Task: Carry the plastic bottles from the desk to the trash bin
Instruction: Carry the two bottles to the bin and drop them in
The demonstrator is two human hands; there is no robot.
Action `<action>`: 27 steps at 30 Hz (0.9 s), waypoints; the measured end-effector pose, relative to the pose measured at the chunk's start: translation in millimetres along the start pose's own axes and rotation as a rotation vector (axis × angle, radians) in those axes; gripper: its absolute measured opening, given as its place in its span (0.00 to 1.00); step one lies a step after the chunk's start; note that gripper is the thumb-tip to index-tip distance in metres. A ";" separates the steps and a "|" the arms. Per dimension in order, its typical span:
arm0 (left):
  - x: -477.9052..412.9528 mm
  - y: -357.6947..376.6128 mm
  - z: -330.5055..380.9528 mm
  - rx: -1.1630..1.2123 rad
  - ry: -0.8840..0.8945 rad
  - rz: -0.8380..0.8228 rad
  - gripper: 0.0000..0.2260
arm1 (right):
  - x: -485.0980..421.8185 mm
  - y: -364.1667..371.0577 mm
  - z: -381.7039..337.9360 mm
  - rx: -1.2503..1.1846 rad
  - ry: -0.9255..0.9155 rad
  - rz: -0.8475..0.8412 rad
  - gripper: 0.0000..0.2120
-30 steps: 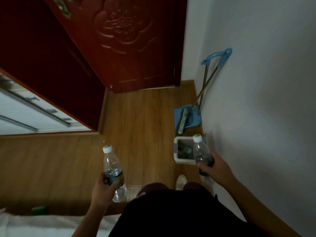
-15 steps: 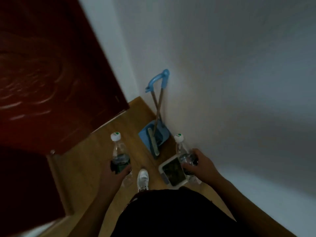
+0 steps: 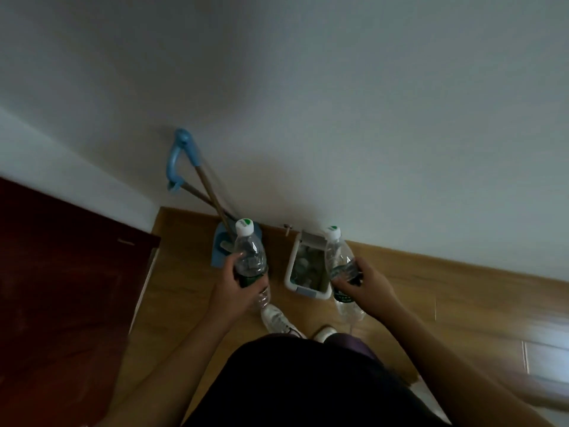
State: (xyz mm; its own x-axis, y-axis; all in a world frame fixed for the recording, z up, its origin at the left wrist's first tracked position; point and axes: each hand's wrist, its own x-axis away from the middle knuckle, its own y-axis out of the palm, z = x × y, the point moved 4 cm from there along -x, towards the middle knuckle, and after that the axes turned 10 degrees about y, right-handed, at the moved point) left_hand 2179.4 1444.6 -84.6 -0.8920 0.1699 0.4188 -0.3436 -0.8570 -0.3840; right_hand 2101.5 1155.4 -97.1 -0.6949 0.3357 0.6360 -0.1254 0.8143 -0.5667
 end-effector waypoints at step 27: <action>-207.2 194.2 -212.0 -0.178 0.278 -0.226 0.29 | -224.3 191.3 142.4 -0.386 0.147 0.172 0.23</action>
State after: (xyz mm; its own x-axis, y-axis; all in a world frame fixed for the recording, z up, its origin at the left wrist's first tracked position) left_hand 2235.2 1346.1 -420.4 -0.8250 0.4911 0.2797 -0.5644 -0.6893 -0.4542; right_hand 2132.5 1168.4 -422.8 -0.5711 0.5229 0.6327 0.2766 0.8483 -0.4515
